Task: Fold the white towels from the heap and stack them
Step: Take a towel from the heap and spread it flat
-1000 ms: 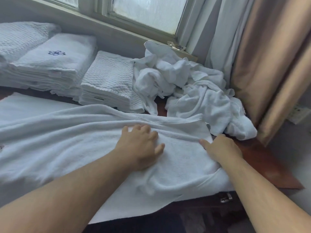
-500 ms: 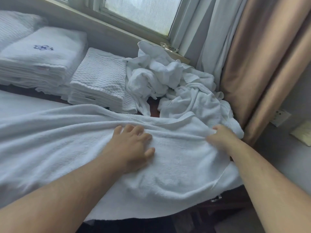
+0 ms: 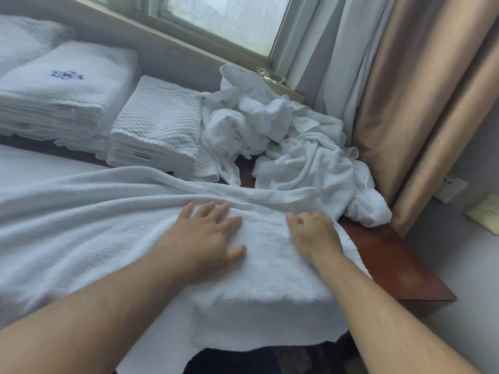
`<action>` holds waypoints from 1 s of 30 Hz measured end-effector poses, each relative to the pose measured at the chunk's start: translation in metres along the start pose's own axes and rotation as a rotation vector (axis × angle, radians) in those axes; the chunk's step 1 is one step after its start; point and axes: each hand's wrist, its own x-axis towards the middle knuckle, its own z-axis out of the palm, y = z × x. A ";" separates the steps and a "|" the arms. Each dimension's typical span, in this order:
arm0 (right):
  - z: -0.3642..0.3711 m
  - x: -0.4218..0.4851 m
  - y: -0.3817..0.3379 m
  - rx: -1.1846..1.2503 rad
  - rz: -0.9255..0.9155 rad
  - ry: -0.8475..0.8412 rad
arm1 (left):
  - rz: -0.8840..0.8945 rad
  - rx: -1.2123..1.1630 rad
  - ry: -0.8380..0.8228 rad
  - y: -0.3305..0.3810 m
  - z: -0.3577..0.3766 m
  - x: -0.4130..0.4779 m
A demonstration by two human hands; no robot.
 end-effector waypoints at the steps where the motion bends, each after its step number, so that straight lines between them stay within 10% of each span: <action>1: -0.001 0.005 -0.001 0.066 0.023 0.042 | 0.003 -0.004 0.021 -0.001 0.000 -0.001; 5: -0.016 0.044 -0.001 0.385 0.345 0.255 | 0.016 -0.010 0.096 -0.001 -0.002 -0.003; 13: -0.014 0.067 0.008 0.513 0.566 -0.139 | -0.001 -0.031 0.118 -0.001 -0.001 -0.001; 20: -0.019 0.042 -0.008 1.029 0.419 0.768 | -0.010 -0.016 0.096 -0.001 -0.001 -0.001; 25: -0.006 0.037 -0.009 1.277 0.749 0.315 | -0.015 0.004 0.079 0.001 -0.004 -0.003; 30: -0.011 0.047 -0.013 0.699 0.543 -0.077 | -0.007 0.050 -0.010 0.001 -0.003 -0.001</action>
